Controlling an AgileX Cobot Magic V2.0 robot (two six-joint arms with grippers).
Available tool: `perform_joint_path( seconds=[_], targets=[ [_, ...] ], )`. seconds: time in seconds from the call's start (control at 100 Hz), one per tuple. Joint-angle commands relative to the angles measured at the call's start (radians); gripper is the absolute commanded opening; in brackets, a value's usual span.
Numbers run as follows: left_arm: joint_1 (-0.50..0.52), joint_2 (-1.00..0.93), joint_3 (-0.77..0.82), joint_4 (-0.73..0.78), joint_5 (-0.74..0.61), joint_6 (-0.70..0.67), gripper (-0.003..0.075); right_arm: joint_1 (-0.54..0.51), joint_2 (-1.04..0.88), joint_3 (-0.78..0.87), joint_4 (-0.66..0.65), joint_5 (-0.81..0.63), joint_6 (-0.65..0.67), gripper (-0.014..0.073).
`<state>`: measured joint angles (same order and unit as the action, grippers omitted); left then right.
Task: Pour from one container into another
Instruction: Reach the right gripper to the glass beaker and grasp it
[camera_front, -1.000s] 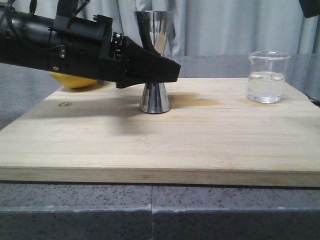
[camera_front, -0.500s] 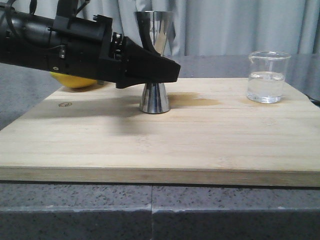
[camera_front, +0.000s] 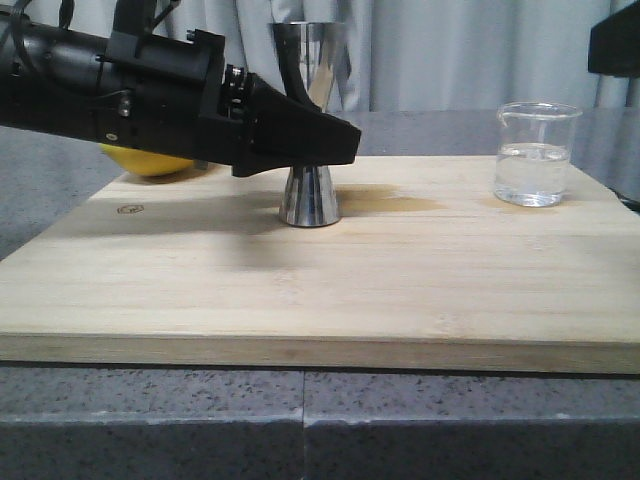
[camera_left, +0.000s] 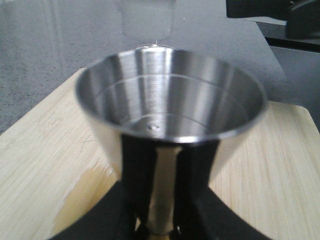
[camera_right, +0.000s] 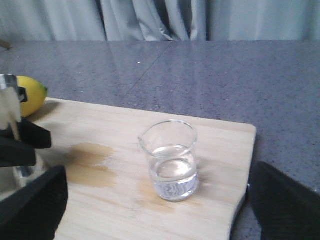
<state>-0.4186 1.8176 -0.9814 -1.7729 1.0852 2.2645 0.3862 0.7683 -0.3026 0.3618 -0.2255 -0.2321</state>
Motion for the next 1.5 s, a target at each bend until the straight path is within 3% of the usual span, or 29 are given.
perform_joint_path(
  seconds=[0.0, 0.25, 0.54, 1.06, 1.49],
  targets=[
    [-0.006, -0.041, -0.027, -0.079, 0.071, 0.0, 0.0135, 0.002, 0.047, -0.003, -0.017, -0.174, -0.001, 0.0668],
    [-0.006, -0.041, -0.027, -0.079, 0.071, 0.0, 0.0135, 0.002, 0.239, -0.003, -0.071, -0.276, 0.02, 0.0667],
    [-0.006, -0.041, -0.027, -0.079, 0.071, 0.0, 0.0135, 0.002, 0.453, -0.013, -0.147, -0.506, 0.06, 0.0667],
    [-0.006, -0.041, -0.027, -0.079, 0.071, 0.0, 0.0135, 0.0, 0.659, -0.146, -0.176, -0.545, 0.061, 0.0664],
    [-0.006, -0.041, -0.027, -0.079, 0.071, 0.0, 0.0135, 0.0, 0.689, -0.161, -0.176, -0.543, 0.061, 0.0377]
  ],
)
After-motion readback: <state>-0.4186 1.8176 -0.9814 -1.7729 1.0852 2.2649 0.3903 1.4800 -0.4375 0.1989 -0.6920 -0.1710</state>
